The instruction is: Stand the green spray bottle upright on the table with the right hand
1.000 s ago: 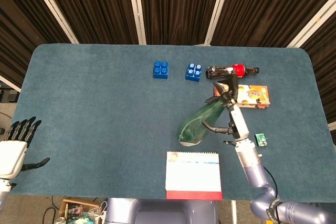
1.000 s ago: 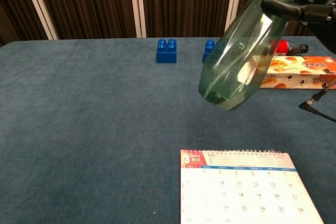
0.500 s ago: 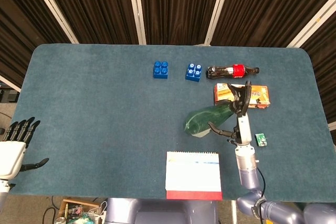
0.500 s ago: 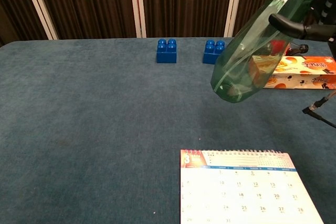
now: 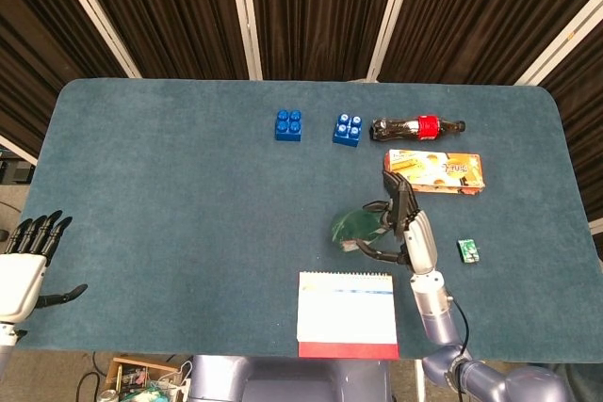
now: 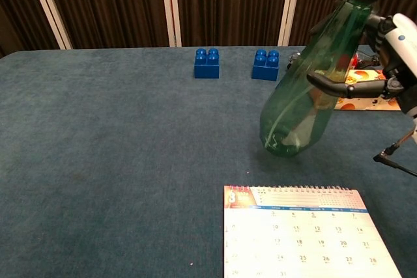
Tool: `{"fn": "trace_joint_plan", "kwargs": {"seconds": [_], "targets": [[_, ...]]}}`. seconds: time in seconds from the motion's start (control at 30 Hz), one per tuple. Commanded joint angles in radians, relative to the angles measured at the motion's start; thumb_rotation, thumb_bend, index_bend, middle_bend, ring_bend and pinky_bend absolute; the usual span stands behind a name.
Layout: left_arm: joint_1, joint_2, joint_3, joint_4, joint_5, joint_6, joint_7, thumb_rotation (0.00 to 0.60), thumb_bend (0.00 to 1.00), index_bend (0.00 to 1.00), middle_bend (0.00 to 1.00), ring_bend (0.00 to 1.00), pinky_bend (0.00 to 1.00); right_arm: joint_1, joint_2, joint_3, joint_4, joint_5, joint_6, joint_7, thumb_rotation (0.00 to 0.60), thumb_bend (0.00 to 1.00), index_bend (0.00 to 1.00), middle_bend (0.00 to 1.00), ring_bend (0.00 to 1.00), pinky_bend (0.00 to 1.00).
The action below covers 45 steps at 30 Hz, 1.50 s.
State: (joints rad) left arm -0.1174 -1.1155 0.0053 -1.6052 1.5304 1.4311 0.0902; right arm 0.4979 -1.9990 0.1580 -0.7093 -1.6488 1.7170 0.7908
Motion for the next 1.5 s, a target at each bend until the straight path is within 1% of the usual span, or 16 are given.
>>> {"fn": "trace_joint_plan", "kwargs": {"seconds": [0.03, 0.17, 0.27, 0.43, 0.53, 0.63, 0.7, 0.77, 0.8, 0.87, 0.93, 1.07, 1.13, 1.2, 1.5], "targets": [[-0.001, 0.000, 0.001, 0.000, 0.001, -0.002, -0.001, 0.600, 0.06, 0.00, 0.00, 0.00, 0.03, 0.002, -0.024, -0.020, 0.046, -0.011, -0.002, -0.008, 0.600, 0.49, 0.89, 0.06, 0.00, 0.00], [-0.002, 0.000, 0.003, -0.001, 0.004, -0.003, -0.002, 0.600, 0.06, 0.00, 0.00, 0.00, 0.03, 0.005, -0.035, -0.032, 0.068, -0.003, -0.041, 0.012, 0.600, 0.49, 0.89, 0.06, 0.00, 0.00], [-0.003, 0.002, 0.005, -0.001, 0.007, -0.006, -0.006, 0.600, 0.06, 0.00, 0.00, 0.00, 0.03, 0.009, -0.033, -0.032, 0.064, 0.009, -0.069, 0.032, 0.600, 0.49, 0.89, 0.06, 0.00, 0.00], [-0.003, 0.002, 0.005, -0.001, 0.005, -0.009, -0.004, 0.600, 0.06, 0.00, 0.00, 0.00, 0.03, 0.015, -0.028, -0.038, 0.070, 0.009, -0.082, 0.021, 0.600, 0.48, 0.89, 0.06, 0.00, 0.00], [-0.003, 0.002, 0.006, -0.004, 0.005, -0.011, -0.003, 0.600, 0.06, 0.00, 0.00, 0.00, 0.03, 0.016, -0.026, -0.049, 0.073, 0.004, -0.091, 0.010, 0.600, 0.45, 0.86, 0.06, 0.00, 0.00], [-0.003, 0.003, 0.006, -0.005, 0.006, -0.008, -0.003, 0.600, 0.06, 0.00, 0.00, 0.00, 0.03, 0.015, -0.023, -0.054, 0.071, 0.001, -0.089, 0.002, 0.600, 0.39, 0.72, 0.04, 0.00, 0.00], [-0.002, 0.003, 0.005, -0.005, 0.006, -0.007, -0.004, 0.600, 0.06, 0.00, 0.00, 0.00, 0.03, 0.014, -0.019, -0.058, 0.068, -0.001, -0.086, -0.004, 0.600, 0.32, 0.59, 0.01, 0.00, 0.00], [-0.002, 0.004, 0.005, -0.004, 0.004, -0.008, -0.005, 0.600, 0.06, 0.00, 0.00, 0.00, 0.03, 0.013, -0.014, -0.061, 0.068, -0.004, -0.079, -0.011, 0.600, 0.29, 0.50, 0.00, 0.00, 0.00], [-0.002, 0.004, 0.005, -0.004, 0.004, -0.009, -0.006, 0.600, 0.06, 0.00, 0.00, 0.00, 0.03, 0.012, -0.012, -0.063, 0.067, -0.005, -0.079, -0.015, 0.600, 0.28, 0.46, 0.00, 0.00, 0.00], [-0.003, 0.004, 0.005, -0.003, 0.005, -0.008, -0.007, 0.600, 0.06, 0.00, 0.00, 0.00, 0.03, 0.011, -0.005, -0.068, 0.058, -0.007, -0.081, -0.015, 0.600, 0.25, 0.34, 0.00, 0.00, 0.00], [-0.002, 0.004, 0.005, -0.003, 0.007, -0.007, -0.008, 0.600, 0.06, 0.00, 0.00, 0.00, 0.03, 0.011, 0.002, -0.076, 0.054, -0.012, -0.086, -0.025, 0.600, 0.23, 0.26, 0.00, 0.00, 0.00], [-0.001, 0.004, 0.006, -0.002, 0.010, -0.002, -0.012, 0.600, 0.06, 0.00, 0.00, 0.00, 0.03, 0.009, 0.015, -0.086, 0.033, -0.015, -0.096, -0.044, 0.600, 0.19, 0.08, 0.00, 0.00, 0.00], [-0.001, 0.004, 0.006, -0.001, 0.009, -0.004, -0.014, 0.600, 0.06, 0.00, 0.00, 0.00, 0.03, 0.010, 0.025, -0.089, 0.019, -0.017, -0.098, -0.063, 0.600, 0.17, 0.02, 0.00, 0.00, 0.00], [-0.002, 0.004, 0.006, -0.001, 0.006, -0.008, -0.015, 0.600, 0.06, 0.00, 0.00, 0.00, 0.03, 0.012, 0.030, -0.090, 0.011, -0.021, -0.096, -0.081, 0.600, 0.15, 0.00, 0.00, 0.00, 0.00], [0.000, 0.004, 0.006, 0.000, 0.009, -0.002, -0.017, 0.600, 0.06, 0.00, 0.00, 0.00, 0.03, 0.008, 0.060, -0.097, -0.043, -0.024, -0.097, -0.134, 0.600, 0.13, 0.00, 0.00, 0.00, 0.00]]}}
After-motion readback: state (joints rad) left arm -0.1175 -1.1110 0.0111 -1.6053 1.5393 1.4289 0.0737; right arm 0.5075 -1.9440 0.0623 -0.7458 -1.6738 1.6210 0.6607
